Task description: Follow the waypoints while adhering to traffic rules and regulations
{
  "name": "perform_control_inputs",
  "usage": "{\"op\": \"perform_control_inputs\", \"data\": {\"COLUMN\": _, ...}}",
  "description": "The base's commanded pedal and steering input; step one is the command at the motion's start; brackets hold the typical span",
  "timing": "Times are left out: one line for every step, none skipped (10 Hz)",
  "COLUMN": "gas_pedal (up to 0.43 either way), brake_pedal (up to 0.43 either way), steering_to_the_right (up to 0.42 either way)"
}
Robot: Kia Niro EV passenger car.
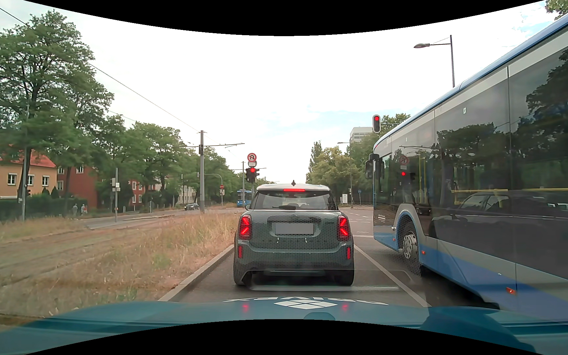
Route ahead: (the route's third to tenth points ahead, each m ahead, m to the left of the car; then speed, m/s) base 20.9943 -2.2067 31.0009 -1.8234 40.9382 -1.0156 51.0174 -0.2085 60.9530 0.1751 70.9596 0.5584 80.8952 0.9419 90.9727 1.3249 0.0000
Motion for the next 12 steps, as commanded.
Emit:
{"op": "perform_control_inputs", "data": {"gas_pedal": 0.000, "brake_pedal": 0.232, "steering_to_the_right": 0.000}}
{"op": "perform_control_inputs", "data": {"gas_pedal": 0.000, "brake_pedal": 0.226, "steering_to_the_right": 0.000}}
{"op": "perform_control_inputs", "data": {"gas_pedal": 0.000, "brake_pedal": 0.226, "steering_to_the_right": 0.000}}
{"op": "perform_control_inputs", "data": {"gas_pedal": 0.000, "brake_pedal": 0.226, "steering_to_the_right": 0.000}}
{"op": "perform_control_inputs", "data": {"gas_pedal": 0.000, "brake_pedal": 0.226, "steering_to_the_right": 0.000}}
{"op": "perform_control_inputs", "data": {"gas_pedal": 0.000, "brake_pedal": 0.232, "steering_to_the_right": 0.000}}
{"op": "perform_control_inputs", "data": {"gas_pedal": 0.000, "brake_pedal": 0.232, "steering_to_the_right": 0.000}}
{"op": "perform_control_inputs", "data": {"gas_pedal": 0.000, "brake_pedal": 0.232, "steering_to_the_right": 0.000}}
{"op": "perform_control_inputs", "data": {"gas_pedal": 0.000, "brake_pedal": 0.226, "steering_to_the_right": 0.000}}
{"op": "perform_control_inputs", "data": {"gas_pedal": 0.000, "brake_pedal": 0.226, "steering_to_the_right": 0.000}}
{"op": "perform_control_inputs", "data": {"gas_pedal": 0.000, "brake_pedal": 0.232, "steering_to_the_right": 0.000}}
{"op": "perform_control_inputs", "data": {"gas_pedal": 0.000, "brake_pedal": 0.232, "steering_to_the_right": 0.000}}
